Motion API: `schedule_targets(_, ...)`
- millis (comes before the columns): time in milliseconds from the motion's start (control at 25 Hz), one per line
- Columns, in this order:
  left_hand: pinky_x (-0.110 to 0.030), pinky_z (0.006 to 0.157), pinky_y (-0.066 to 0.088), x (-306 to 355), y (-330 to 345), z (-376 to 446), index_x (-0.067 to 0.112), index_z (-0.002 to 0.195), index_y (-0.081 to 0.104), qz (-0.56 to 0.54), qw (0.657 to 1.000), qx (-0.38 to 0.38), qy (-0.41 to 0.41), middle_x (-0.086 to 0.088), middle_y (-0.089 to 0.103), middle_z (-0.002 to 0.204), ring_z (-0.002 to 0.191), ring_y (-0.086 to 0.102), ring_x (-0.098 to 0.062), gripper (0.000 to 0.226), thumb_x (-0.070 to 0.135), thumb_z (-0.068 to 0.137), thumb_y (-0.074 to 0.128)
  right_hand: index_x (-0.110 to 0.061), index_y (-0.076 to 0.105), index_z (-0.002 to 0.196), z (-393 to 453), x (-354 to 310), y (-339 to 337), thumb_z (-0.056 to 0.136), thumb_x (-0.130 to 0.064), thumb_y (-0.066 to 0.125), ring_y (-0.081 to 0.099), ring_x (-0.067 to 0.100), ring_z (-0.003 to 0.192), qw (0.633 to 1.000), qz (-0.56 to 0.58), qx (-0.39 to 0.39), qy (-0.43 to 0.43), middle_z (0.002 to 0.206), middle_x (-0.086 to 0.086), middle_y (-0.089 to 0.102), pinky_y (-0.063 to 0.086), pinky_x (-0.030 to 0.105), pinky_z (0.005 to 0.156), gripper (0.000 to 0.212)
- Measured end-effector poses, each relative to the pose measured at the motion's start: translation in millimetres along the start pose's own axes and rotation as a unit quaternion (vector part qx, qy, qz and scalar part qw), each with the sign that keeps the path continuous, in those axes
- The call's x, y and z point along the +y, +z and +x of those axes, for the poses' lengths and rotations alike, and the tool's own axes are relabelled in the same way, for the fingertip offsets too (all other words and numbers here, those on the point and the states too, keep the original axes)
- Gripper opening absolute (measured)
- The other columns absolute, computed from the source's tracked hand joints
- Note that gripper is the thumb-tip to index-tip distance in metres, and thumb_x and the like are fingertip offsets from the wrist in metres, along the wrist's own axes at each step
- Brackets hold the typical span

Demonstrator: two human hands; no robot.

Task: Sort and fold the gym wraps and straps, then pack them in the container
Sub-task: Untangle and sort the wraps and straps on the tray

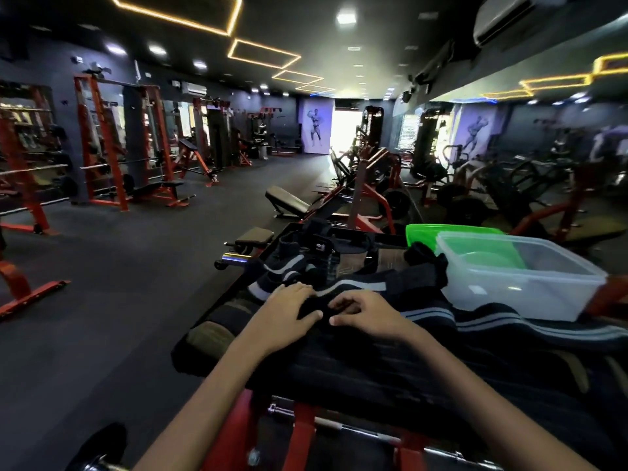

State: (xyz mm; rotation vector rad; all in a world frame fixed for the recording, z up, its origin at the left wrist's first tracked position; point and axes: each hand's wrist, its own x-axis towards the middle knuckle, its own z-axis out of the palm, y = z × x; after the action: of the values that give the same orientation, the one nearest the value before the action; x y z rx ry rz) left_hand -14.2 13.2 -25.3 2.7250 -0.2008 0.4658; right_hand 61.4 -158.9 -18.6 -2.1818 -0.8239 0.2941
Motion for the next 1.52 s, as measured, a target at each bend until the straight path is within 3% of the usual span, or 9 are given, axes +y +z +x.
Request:
schedule_targets(400,-0.027,0.111,0.020,121.3,87.6,61.2,0.019,0.128,0.050,-0.076,0.978,-0.119,0.156,0.003,0.048,0.136,0.129,0.039,-0.016,0.038,0.032,0.093,0.054,-0.020,0.069,0.083,-141.6,90.4,-113.6,0.073,-0.008,0.077,0.061,0.004,0.075,0.968,0.008,0.233,0.093,0.079,-0.007,0.067,0.046,0.019,0.075,0.019)
schedule_targets(520,-0.033,0.113,0.023,144.8,105.3,67.7,0.026,0.126,0.055,-0.079,0.965,-0.127,0.215,0.005,0.033,0.149,0.137,0.027,-0.016,0.033,0.021,0.094,0.052,-0.017,0.067,0.086,-177.2,109.3,-136.5,0.073,-0.022,0.076,0.061,0.018,0.094,0.891,-0.203,0.352,0.202,0.092,0.000,0.067,0.046,0.028,0.079,0.016)
schedule_targets(600,-0.035,0.117,0.015,161.1,119.5,72.6,0.028,0.125,0.058,-0.067,0.957,-0.140,0.245,0.004,0.020,0.155,0.143,0.013,-0.015,0.033,0.020,0.094,0.052,-0.016,0.056,0.105,-194.6,124.3,-142.2,0.074,-0.043,0.072,0.053,0.026,0.112,0.825,-0.342,0.306,0.329,0.115,0.006,0.058,0.045,0.034,0.086,0.044)
schedule_targets(720,-0.037,0.118,0.001,184.2,141.4,76.5,0.029,0.139,0.043,-0.011,0.957,-0.179,0.229,0.003,0.004,0.159,0.146,0.000,-0.015,0.047,0.035,0.093,0.052,-0.012,0.037,0.119,-205.8,145.3,-141.4,0.067,-0.039,0.080,0.051,0.032,0.113,0.869,-0.198,0.270,0.365,0.122,0.015,0.048,0.044,0.036,0.088,0.072)
schedule_targets(960,-0.037,0.117,0.003,192.7,147.4,80.5,0.029,0.148,0.021,0.040,0.977,-0.153,0.140,-0.002,0.007,0.158,0.145,0.007,-0.019,0.065,0.048,0.092,0.049,-0.010,0.045,0.097,-214.7,138.6,-149.6,0.063,0.000,0.081,0.051,0.017,0.063,0.857,0.160,0.426,0.242,0.080,0.011,0.058,0.044,0.028,0.057,0.050)
schedule_targets(1040,-0.034,0.117,0.004,200.7,136.3,73.0,0.023,0.145,0.029,-0.041,0.981,-0.093,0.166,0.002,0.014,0.156,0.144,0.012,-0.015,0.067,0.046,0.088,0.057,-0.012,0.048,0.095,-211.1,119.0,-156.7,0.068,0.007,0.074,0.052,0.017,0.064,0.829,0.333,0.396,0.210,0.077,0.007,0.057,0.043,0.027,0.058,0.042)
schedule_targets(1280,-0.027,0.094,0.048,223.1,123.1,64.2,0.019,0.126,0.055,-0.296,0.938,-0.007,0.178,0.001,0.064,0.121,0.111,0.059,-0.014,0.051,0.009,0.075,0.053,-0.013,0.058,0.087,-186.8,67.1,-146.1,0.083,0.000,0.062,0.058,0.010,0.055,0.866,0.429,0.213,0.144,0.067,0.002,0.061,0.050,0.019,0.049,0.014)
schedule_targets(1440,-0.012,0.082,0.046,206.0,110.5,62.3,0.010,0.116,0.061,-0.452,0.891,0.037,0.026,0.003,0.065,0.107,0.097,0.061,-0.009,0.033,-0.006,0.089,0.052,-0.012,0.052,0.092,-180.6,76.5,-162.5,0.084,-0.011,0.067,0.054,0.014,0.056,0.916,0.113,0.372,0.102,0.064,0.006,0.057,0.046,0.026,0.058,0.018)
schedule_targets(1520,-0.011,0.072,0.047,196.1,96.8,63.7,0.008,0.111,0.061,-0.538,0.839,0.047,-0.064,-0.001,0.066,0.097,0.083,0.060,-0.006,0.023,-0.001,0.092,0.052,-0.012,0.056,0.097,-177.4,93.9,-163.9,0.083,-0.018,0.069,0.061,0.021,0.079,0.930,-0.071,0.333,0.141,0.084,0.009,0.065,0.041,0.028,0.069,0.020)
